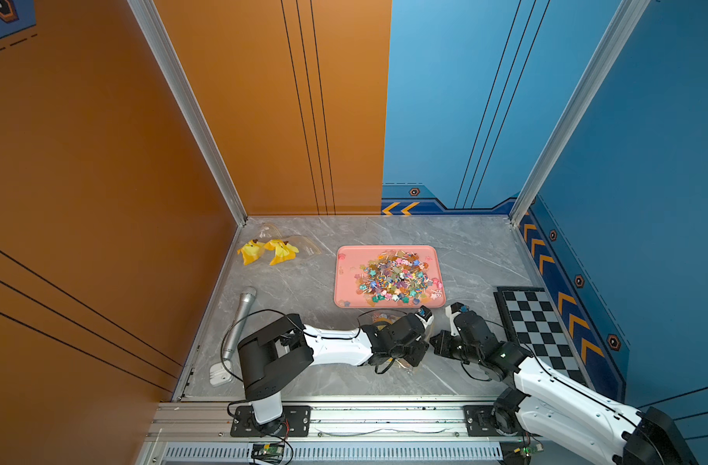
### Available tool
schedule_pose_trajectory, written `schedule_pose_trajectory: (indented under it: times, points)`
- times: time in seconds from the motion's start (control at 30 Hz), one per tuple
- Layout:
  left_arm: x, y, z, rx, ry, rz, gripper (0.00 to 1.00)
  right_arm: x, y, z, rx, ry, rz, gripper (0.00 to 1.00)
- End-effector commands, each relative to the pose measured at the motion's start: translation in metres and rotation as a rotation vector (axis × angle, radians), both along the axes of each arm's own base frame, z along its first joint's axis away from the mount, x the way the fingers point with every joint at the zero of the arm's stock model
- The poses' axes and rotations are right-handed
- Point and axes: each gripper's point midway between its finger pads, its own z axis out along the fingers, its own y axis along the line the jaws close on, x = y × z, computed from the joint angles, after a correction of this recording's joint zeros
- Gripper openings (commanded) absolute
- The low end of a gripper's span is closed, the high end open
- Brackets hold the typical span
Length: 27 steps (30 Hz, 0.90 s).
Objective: Pour candies out of the ziploc bag
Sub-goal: Open the ziploc bag at the center of the board.
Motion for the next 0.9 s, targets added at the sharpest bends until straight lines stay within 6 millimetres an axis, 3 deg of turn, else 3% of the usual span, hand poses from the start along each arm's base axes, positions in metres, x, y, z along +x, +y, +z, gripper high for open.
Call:
schedule_pose_trajectory:
  times: [0.0,0.57,0.77,0.87]
  points:
    - [0.004,0.000,-0.003,0.016,0.016,0.014,0.00,-0.004,0.001,-0.001,0.014,0.004,0.003,0.00]
    - [0.000,-0.007,0.002,-0.003,0.010,0.006,0.00,0.002,0.018,-0.010,0.073,0.016,0.015,0.21]
    - [-0.001,-0.009,0.004,-0.014,0.007,0.003,0.00,0.003,0.025,-0.015,0.088,0.036,0.026,0.20]
    - [-0.001,-0.008,0.005,-0.017,0.004,0.007,0.00,0.003,0.026,-0.015,0.093,0.040,0.025,0.07]
